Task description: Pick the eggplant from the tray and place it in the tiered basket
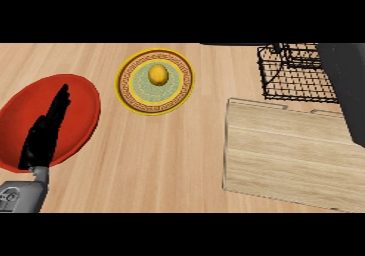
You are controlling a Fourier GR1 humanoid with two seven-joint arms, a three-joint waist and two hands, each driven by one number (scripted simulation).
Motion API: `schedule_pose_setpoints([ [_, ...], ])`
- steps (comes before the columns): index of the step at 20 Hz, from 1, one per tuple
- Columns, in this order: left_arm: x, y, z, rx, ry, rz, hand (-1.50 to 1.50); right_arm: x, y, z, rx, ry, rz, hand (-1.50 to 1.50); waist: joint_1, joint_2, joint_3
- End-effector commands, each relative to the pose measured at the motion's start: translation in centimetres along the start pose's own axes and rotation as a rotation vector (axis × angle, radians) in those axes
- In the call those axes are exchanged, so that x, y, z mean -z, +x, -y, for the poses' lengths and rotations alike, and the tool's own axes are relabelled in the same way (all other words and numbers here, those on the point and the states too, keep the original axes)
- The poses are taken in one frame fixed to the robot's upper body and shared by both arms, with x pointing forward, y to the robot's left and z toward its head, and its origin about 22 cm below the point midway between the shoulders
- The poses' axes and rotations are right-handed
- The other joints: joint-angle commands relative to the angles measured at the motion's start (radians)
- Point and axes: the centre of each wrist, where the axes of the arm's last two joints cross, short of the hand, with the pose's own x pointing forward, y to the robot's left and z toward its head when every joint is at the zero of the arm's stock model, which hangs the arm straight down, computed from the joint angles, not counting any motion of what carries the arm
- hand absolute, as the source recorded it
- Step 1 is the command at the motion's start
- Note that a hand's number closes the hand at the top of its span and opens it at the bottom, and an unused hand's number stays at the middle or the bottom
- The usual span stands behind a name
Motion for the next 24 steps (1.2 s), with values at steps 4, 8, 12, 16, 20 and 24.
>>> schedule_pose_setpoints([
  [4,0.4,0.0,0.4,-0.018,-0.001,0.0,0.0,2.8,-5.0,-0.8,-0.051,0.02,0.022,1.5,-0.005,-0.001,0.0],
  [8,-0.5,0.0,-1.4,0.004,-0.006,-0.001,0.0,3.5,-6.7,-1.1,-0.042,0.093,0.063,1.5,-0.001,-0.003,0.0],
  [12,0.9,-0.3,0.5,-0.008,0.011,0.012,0.0,2.7,-9.0,-5.5,0.039,0.168,0.037,1.5,-0.006,0.002,0.0],
  [16,0.3,0.2,-2.1,-0.001,0.011,0.003,0.0,3.2,-10.0,-5.9,0.07,0.236,0.032,1.5,0.002,0.001,0.0],
  [20,0.0,0.4,0.4,0.003,0.0,0.019,0.0,3.7,-11.3,-6.2,0.264,0.339,-0.151,-1.5,0.003,0.002,0.001],
  [24,-0.7,-0.1,1.9,-0.012,0.007,0.011,0.0,4.0,-10.8,-6.0,0.283,0.324,-0.129,-1.5,0.002,0.001,0.0],
])
